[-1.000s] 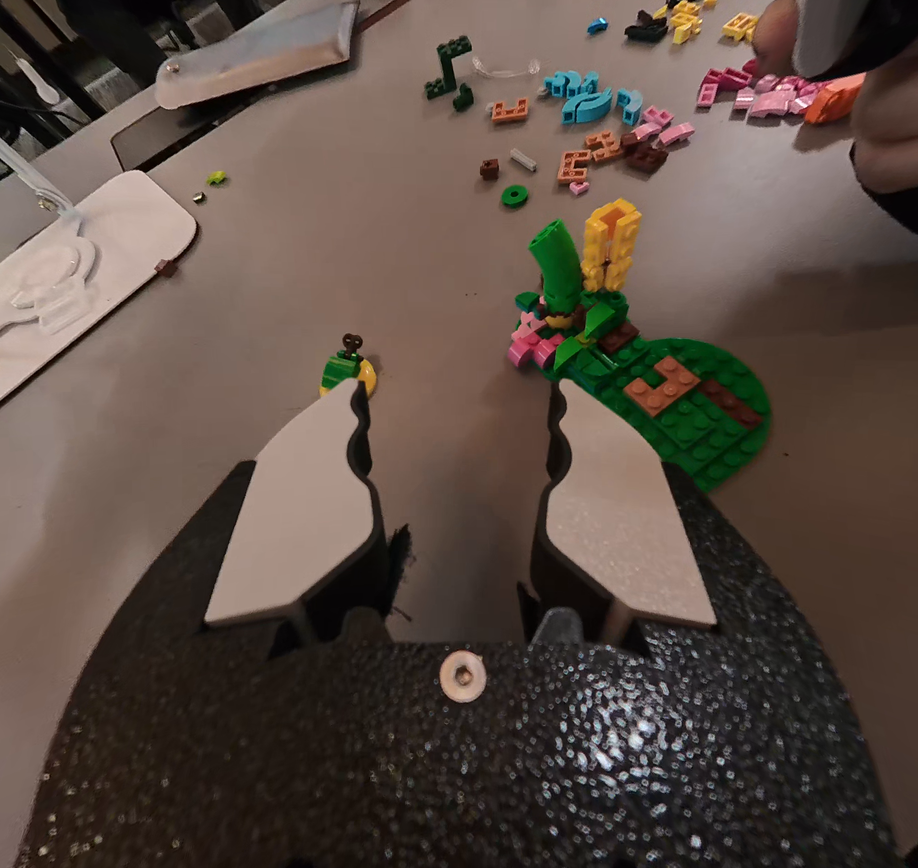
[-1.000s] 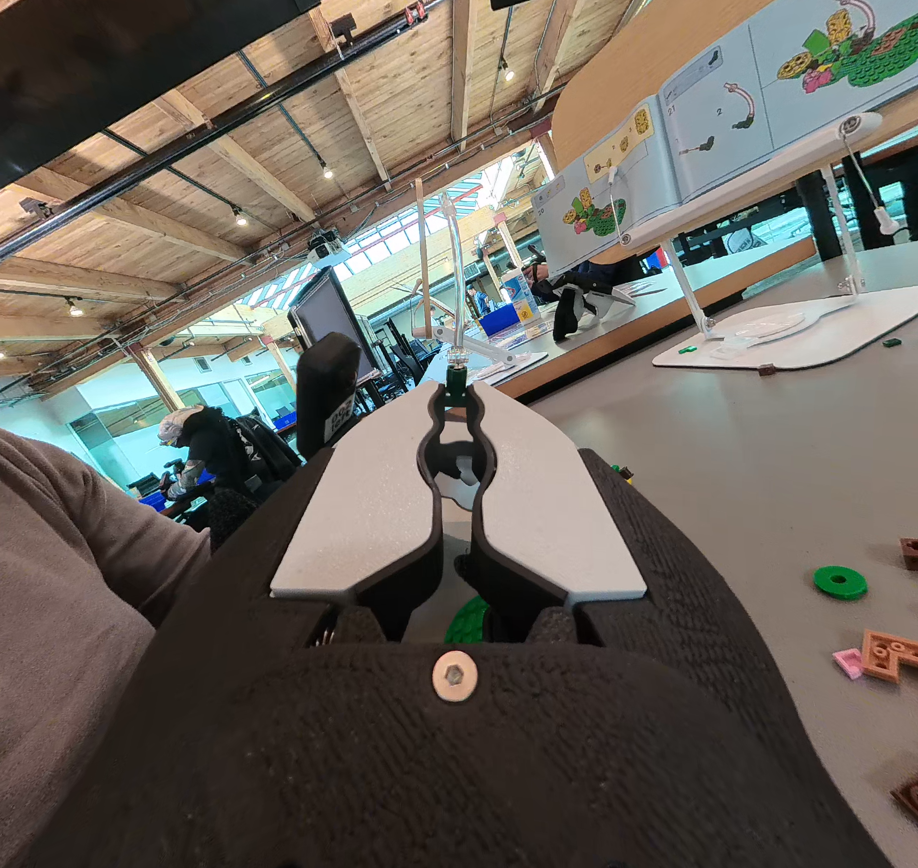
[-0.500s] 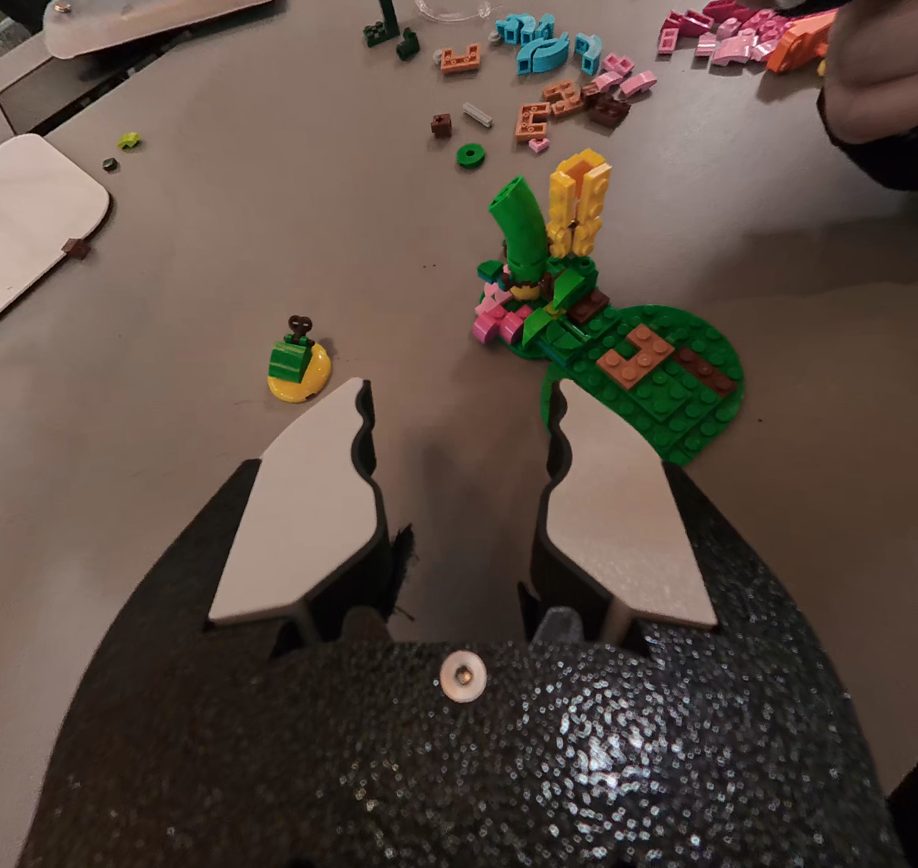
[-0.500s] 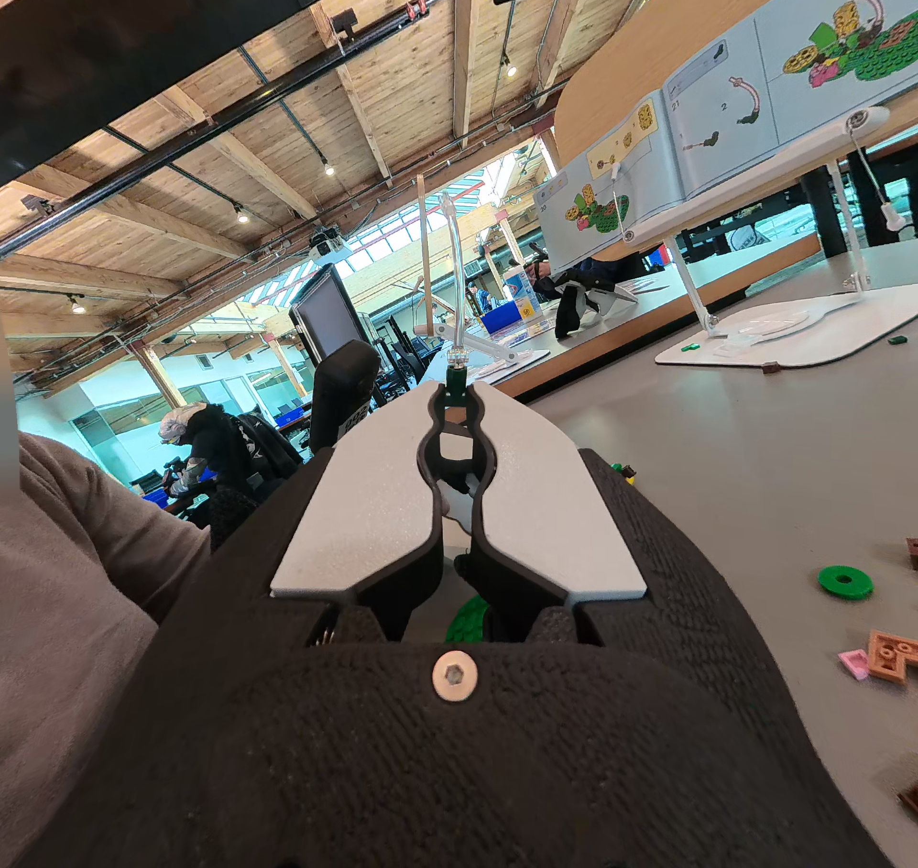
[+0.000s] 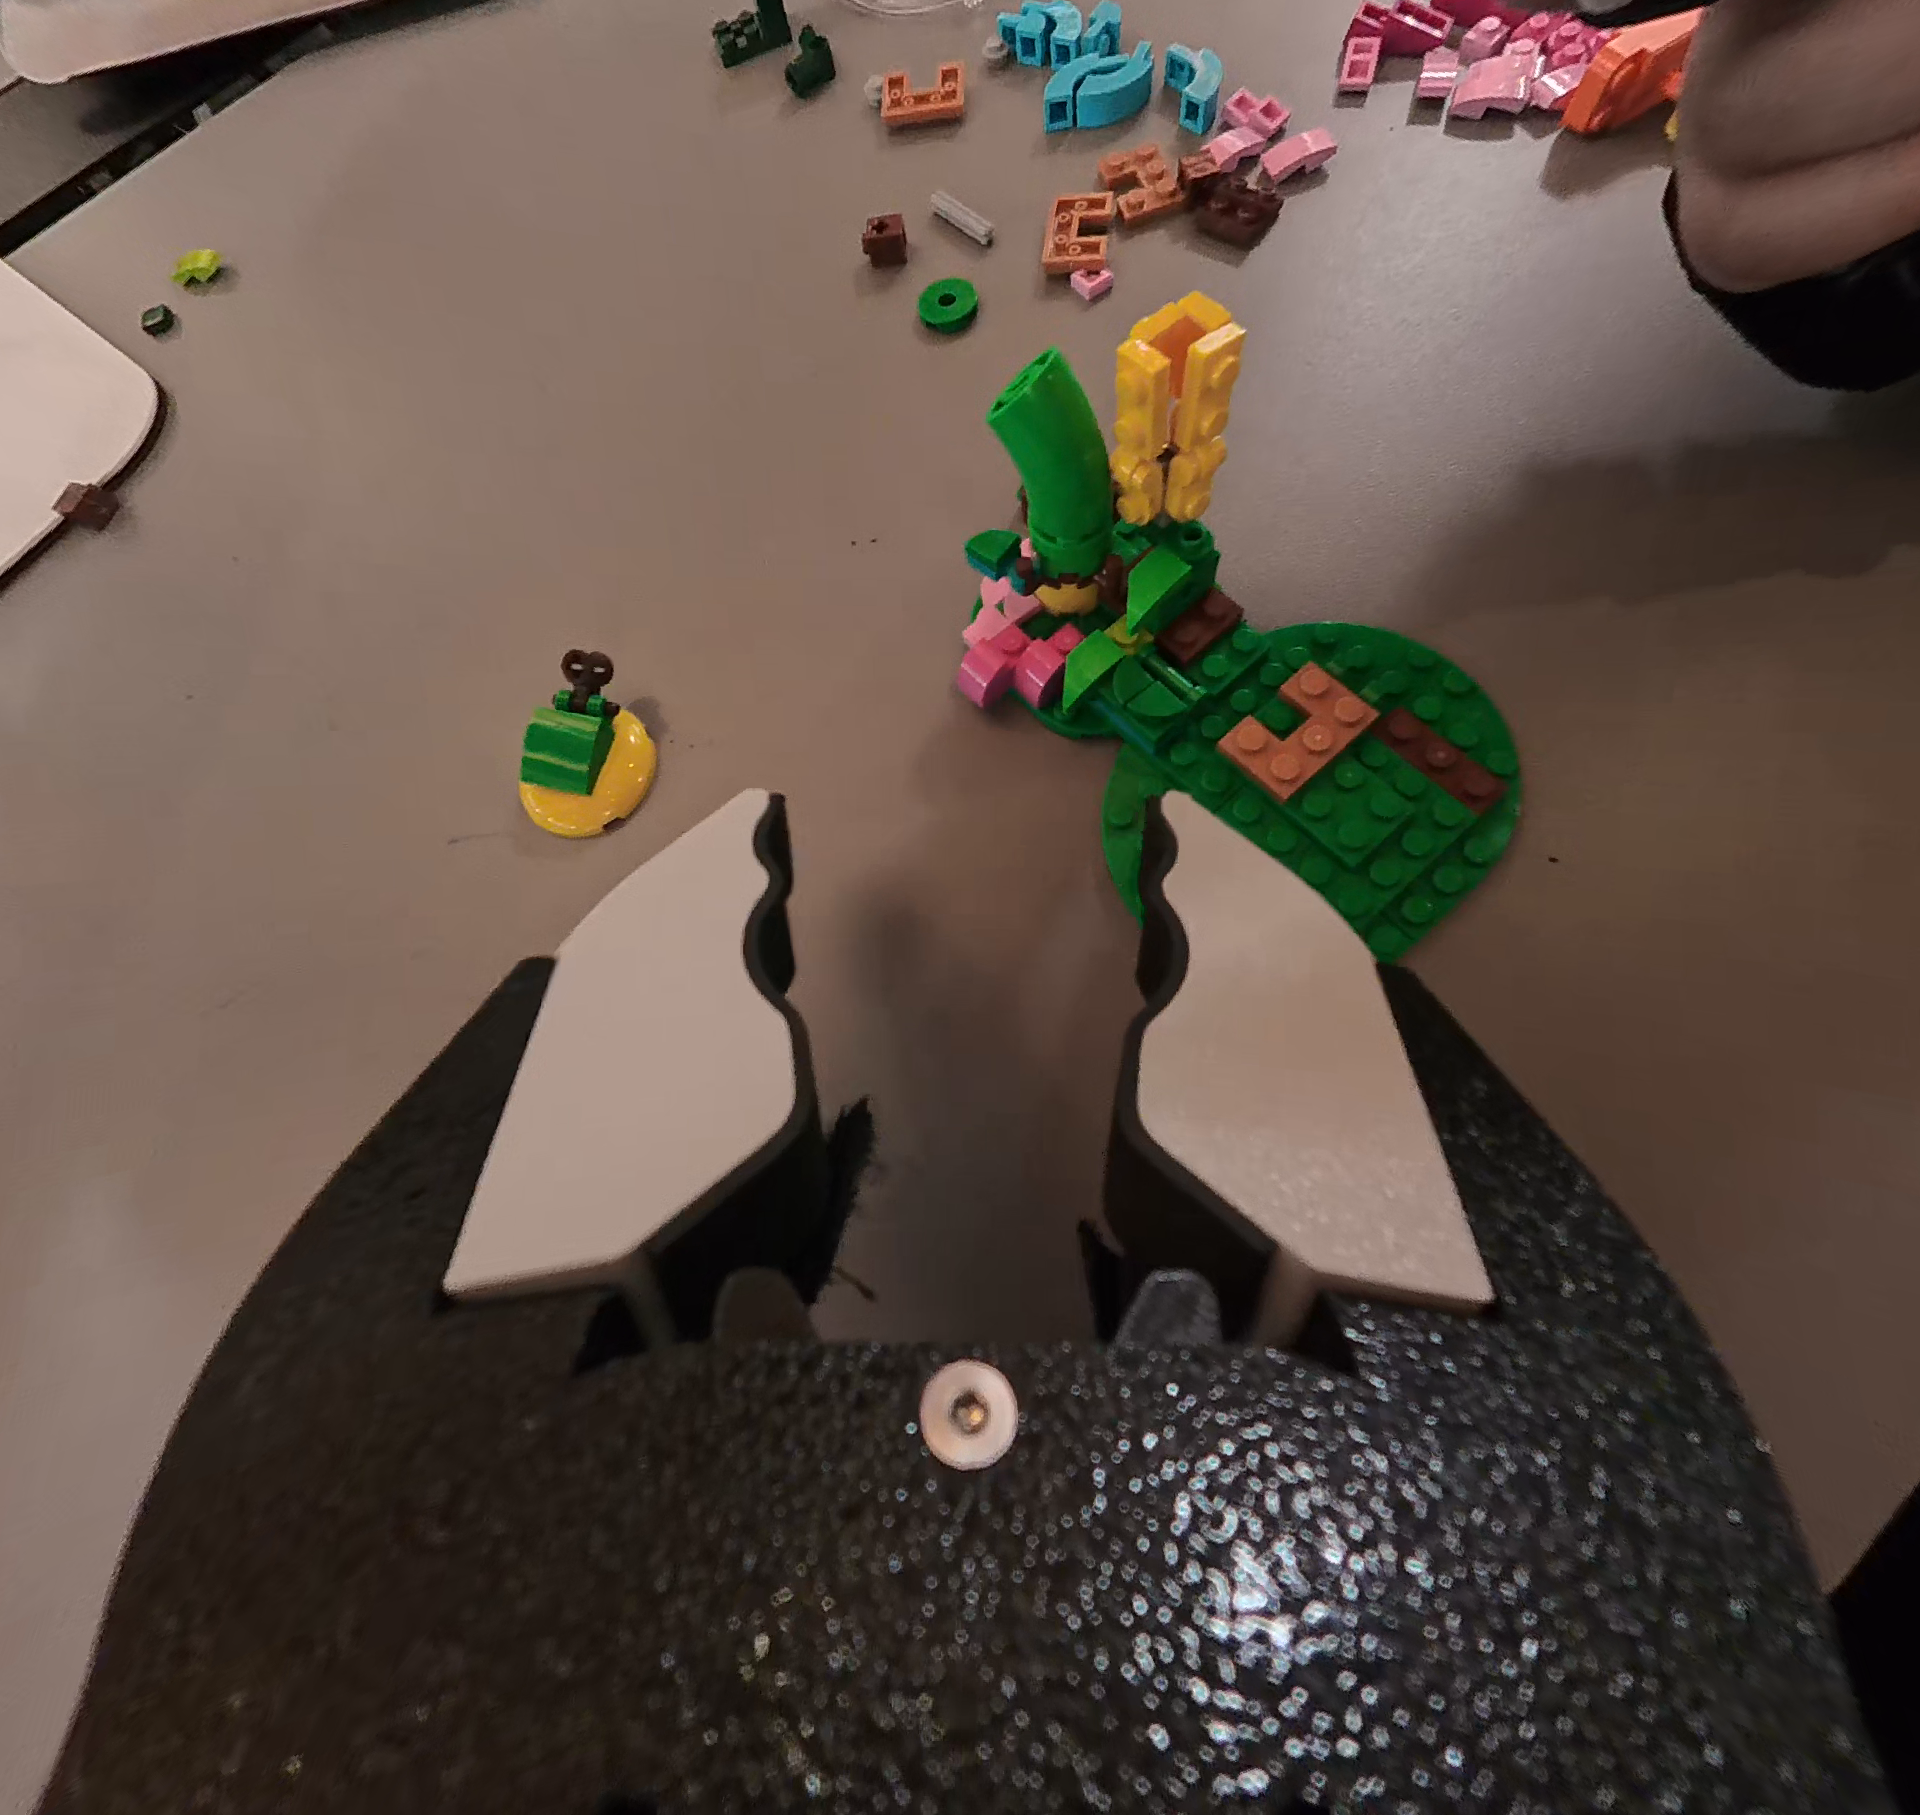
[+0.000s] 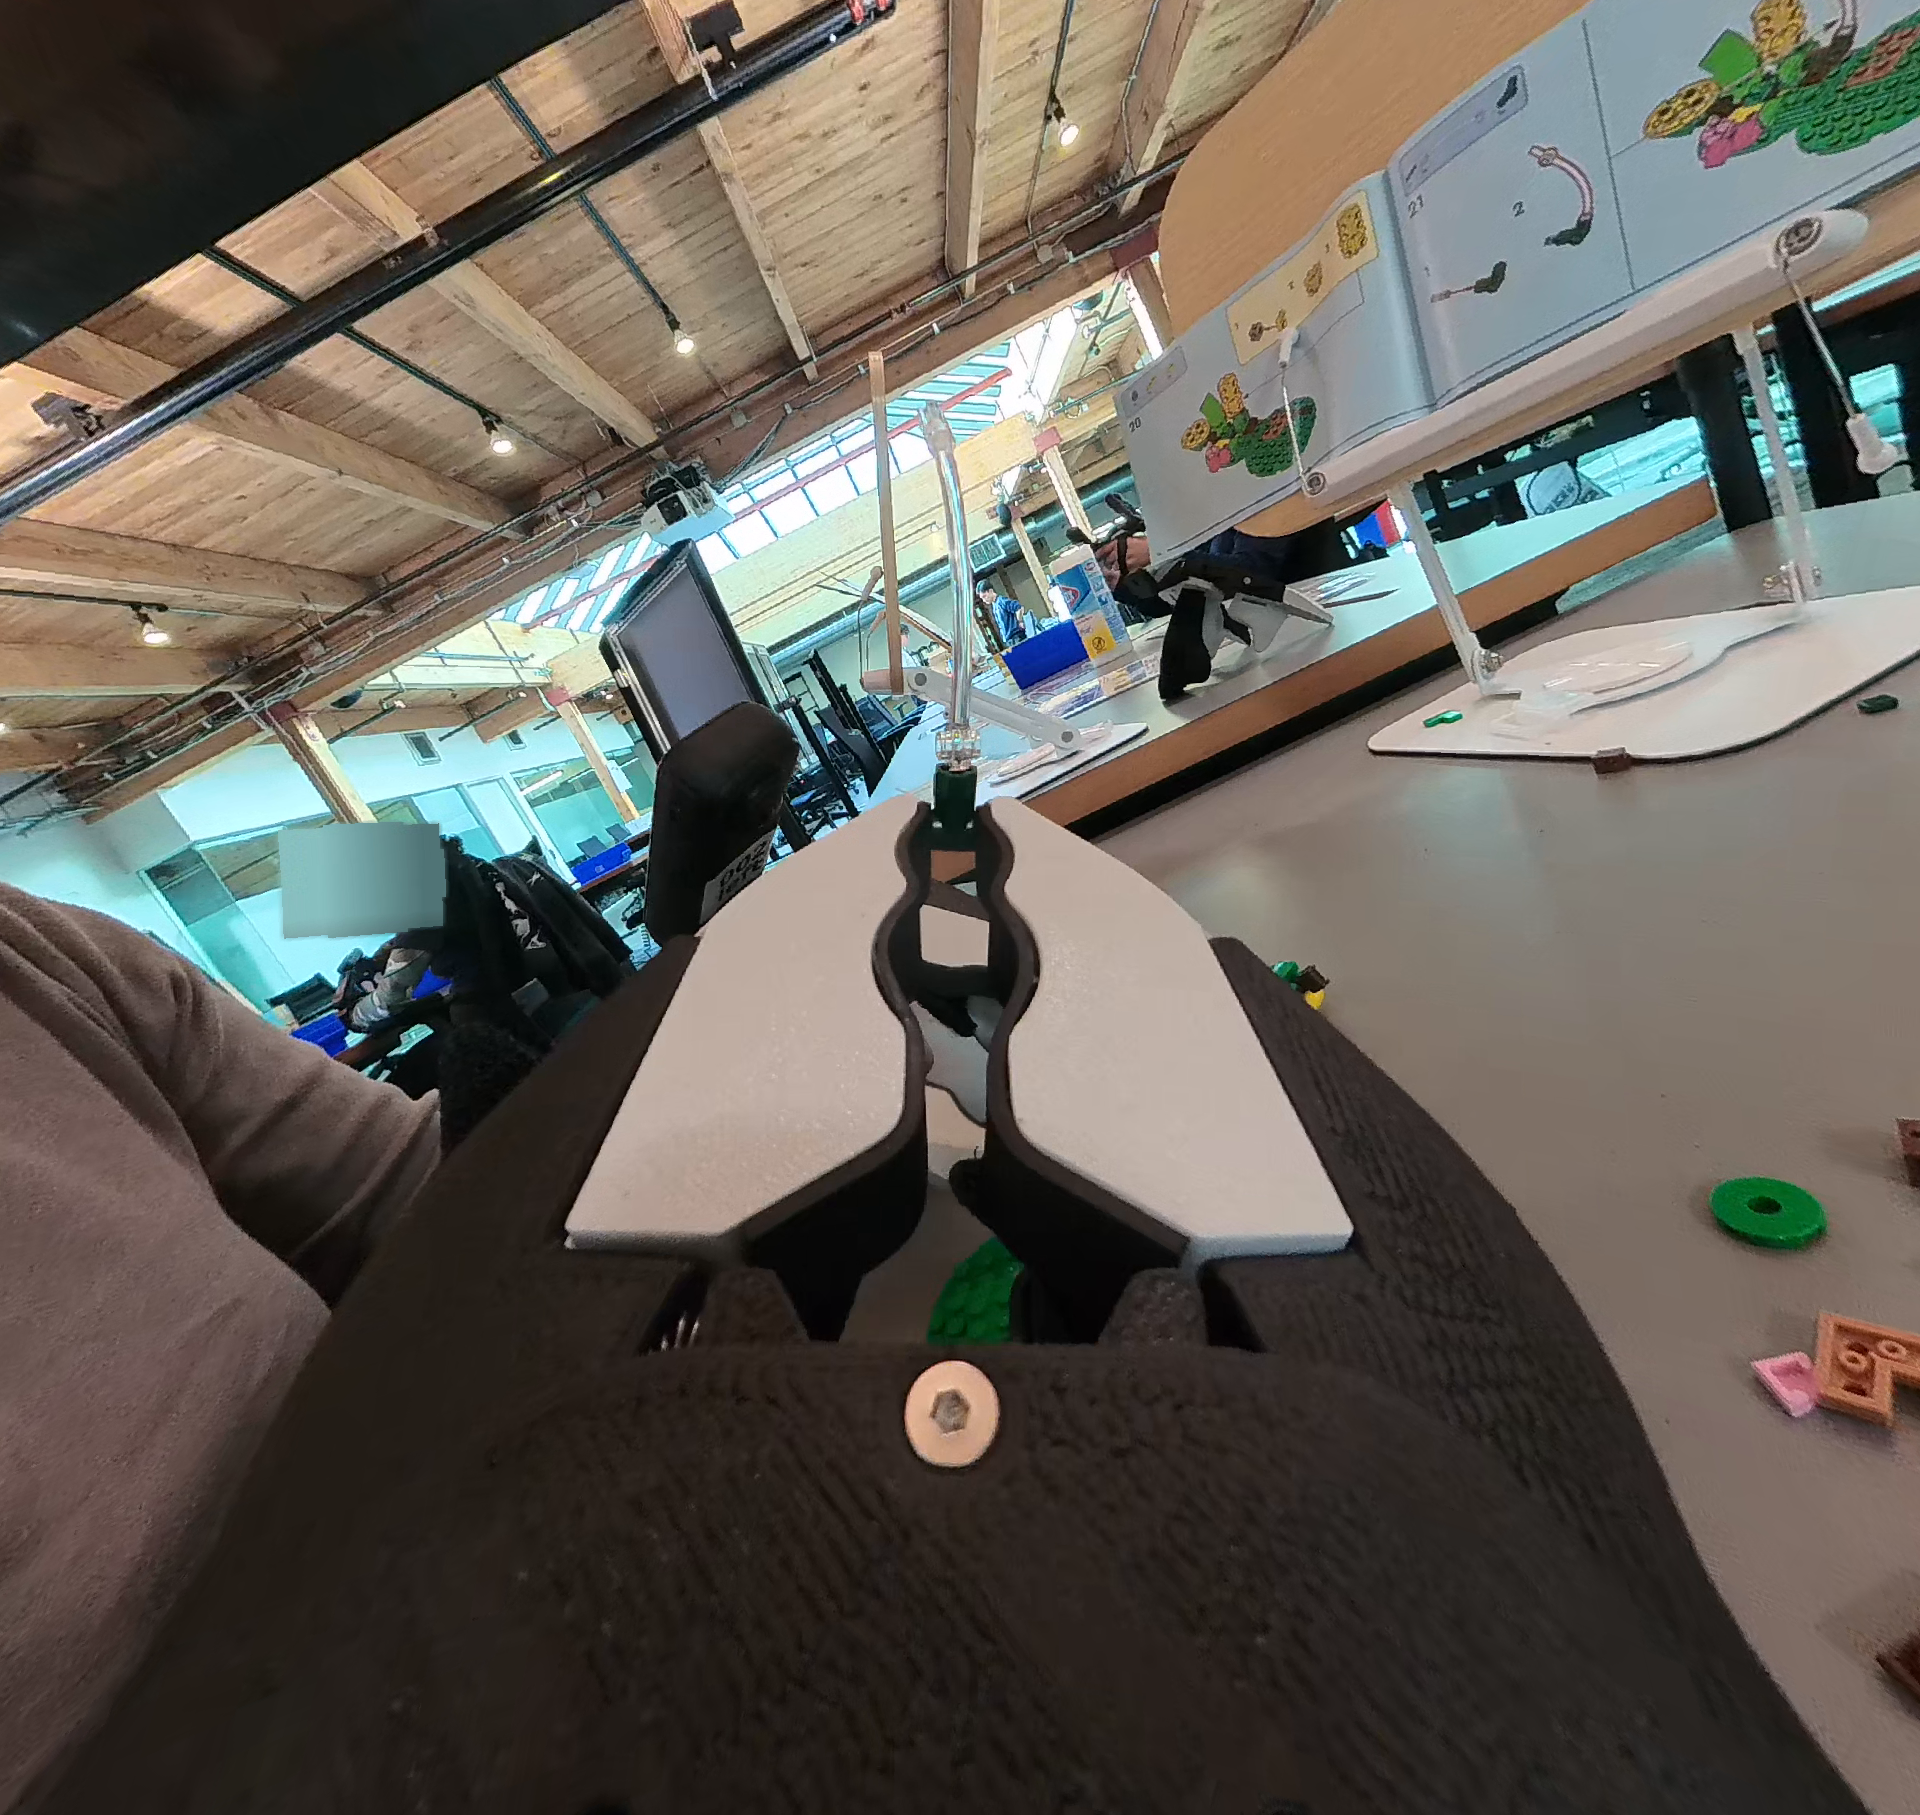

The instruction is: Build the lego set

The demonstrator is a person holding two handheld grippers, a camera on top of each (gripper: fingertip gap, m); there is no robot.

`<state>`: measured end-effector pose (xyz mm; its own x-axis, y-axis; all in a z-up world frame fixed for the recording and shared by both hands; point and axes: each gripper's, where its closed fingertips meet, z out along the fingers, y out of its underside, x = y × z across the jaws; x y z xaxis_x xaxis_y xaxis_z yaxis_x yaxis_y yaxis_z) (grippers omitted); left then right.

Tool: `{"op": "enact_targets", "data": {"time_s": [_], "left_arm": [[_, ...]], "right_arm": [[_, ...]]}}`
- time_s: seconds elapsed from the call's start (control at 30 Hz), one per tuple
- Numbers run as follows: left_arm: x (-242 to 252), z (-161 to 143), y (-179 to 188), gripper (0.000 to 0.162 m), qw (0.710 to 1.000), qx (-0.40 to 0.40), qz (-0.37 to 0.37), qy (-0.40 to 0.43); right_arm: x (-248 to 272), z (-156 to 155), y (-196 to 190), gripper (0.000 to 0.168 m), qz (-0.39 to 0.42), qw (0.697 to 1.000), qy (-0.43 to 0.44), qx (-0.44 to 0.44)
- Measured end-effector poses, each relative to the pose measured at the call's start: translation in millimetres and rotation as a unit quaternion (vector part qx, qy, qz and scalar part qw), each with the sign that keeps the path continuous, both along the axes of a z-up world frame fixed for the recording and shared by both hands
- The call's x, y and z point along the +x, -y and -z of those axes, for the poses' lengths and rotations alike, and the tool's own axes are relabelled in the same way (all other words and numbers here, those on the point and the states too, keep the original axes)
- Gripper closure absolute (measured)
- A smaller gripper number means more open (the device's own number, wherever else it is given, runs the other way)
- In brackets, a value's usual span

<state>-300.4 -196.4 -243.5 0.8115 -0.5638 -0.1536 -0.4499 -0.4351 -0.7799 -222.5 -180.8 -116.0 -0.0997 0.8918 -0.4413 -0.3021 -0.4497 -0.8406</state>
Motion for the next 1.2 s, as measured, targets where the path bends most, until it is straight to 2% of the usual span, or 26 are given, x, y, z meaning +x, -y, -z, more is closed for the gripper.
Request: {"op": "enact_targets", "data": {"time_s": [0.2, 1.2], "left_arm": [[0.0, -3.2, -0.7, 0.093, 1.0, 0.008, 0.0, 0.004], [9.5, 8.0, 3.8, 0.096, 1.0, -0.014, 0.021, -0.002]], "right_arm": [[-0.3, 0.1, 0.6, 0.163, -0.001, 1.0, 0.001, 0.0], [-2.5, 2.4, 2.0, 0.163, -0.006, 1.0, 0.008, -0.001]]}}
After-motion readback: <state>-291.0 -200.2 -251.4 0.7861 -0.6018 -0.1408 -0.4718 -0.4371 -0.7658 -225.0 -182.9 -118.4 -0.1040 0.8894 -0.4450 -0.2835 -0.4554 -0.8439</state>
